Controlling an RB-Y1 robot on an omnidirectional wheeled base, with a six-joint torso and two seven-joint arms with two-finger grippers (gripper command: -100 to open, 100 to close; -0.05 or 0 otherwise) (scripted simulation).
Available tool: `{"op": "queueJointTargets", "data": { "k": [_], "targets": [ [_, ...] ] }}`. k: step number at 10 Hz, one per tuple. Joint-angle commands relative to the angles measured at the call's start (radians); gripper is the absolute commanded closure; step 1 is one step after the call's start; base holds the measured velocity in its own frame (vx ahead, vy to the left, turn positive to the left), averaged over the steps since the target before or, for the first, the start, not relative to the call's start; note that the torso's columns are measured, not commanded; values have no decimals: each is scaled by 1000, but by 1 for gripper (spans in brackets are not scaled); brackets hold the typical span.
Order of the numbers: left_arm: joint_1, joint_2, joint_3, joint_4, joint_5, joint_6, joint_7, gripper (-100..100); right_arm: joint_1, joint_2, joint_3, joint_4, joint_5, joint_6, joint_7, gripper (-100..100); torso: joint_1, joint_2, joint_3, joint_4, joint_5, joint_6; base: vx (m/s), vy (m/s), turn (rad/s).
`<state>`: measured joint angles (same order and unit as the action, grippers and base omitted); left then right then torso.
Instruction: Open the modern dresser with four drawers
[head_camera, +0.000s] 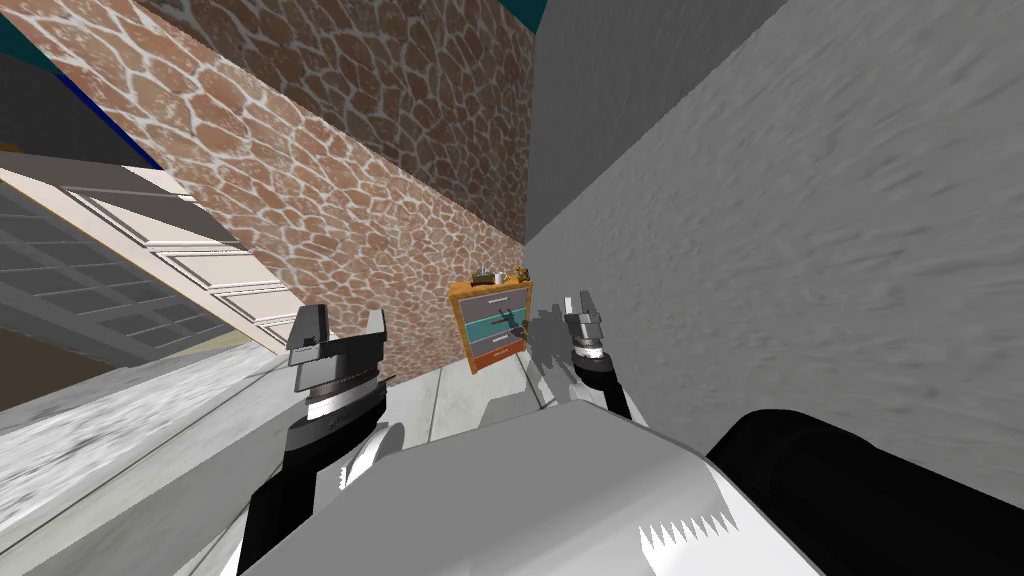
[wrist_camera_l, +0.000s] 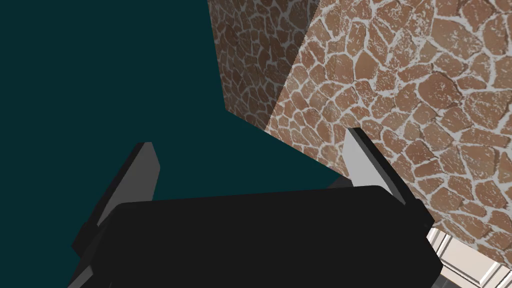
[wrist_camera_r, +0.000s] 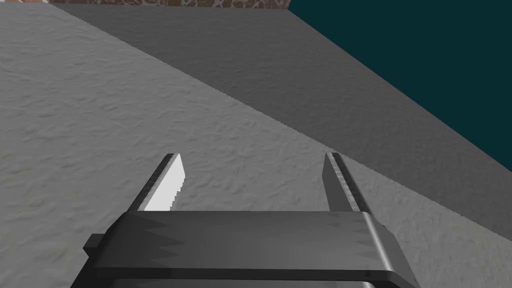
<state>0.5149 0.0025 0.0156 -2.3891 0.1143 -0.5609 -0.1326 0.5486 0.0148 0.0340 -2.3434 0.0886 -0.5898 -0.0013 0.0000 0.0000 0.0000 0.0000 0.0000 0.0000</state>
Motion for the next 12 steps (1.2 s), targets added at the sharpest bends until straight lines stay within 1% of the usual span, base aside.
{"op": "queueJointTargets", "data": {
  "k": [1,3,9,10,11,12],
  "targets": [
    [0,0,0,0,0,0,0,0,0,0,0,0,0,0,0,0,0,41,-82,41,0,0,0,0,0],
    [0,0,0,0,0,0,0,0,0,0,0,0,0,0,0,0,0,175,-351,176,0,0,0,0,0],
    [0,0,0,0,0,0,0,0,0,0,0,0,0,0,0,0,0,618,-1234,617,0,0,0,0,0],
    [0,0,0,0,0,0,0,0,-4,-35,5,11,16,16,5,-100,0,691,-1382,691,0,0,5,5,72],
    [0,0,0,0,0,0,0,0,-8,-59,11,22,33,32,10,-100,0,725,-1451,724,0,0,2,7,94],
    [0,0,0,0,0,0,0,0,-14,-81,18,37,56,53,17,-100,0,734,-1471,734,0,0,0,10,106]
  ]
}}
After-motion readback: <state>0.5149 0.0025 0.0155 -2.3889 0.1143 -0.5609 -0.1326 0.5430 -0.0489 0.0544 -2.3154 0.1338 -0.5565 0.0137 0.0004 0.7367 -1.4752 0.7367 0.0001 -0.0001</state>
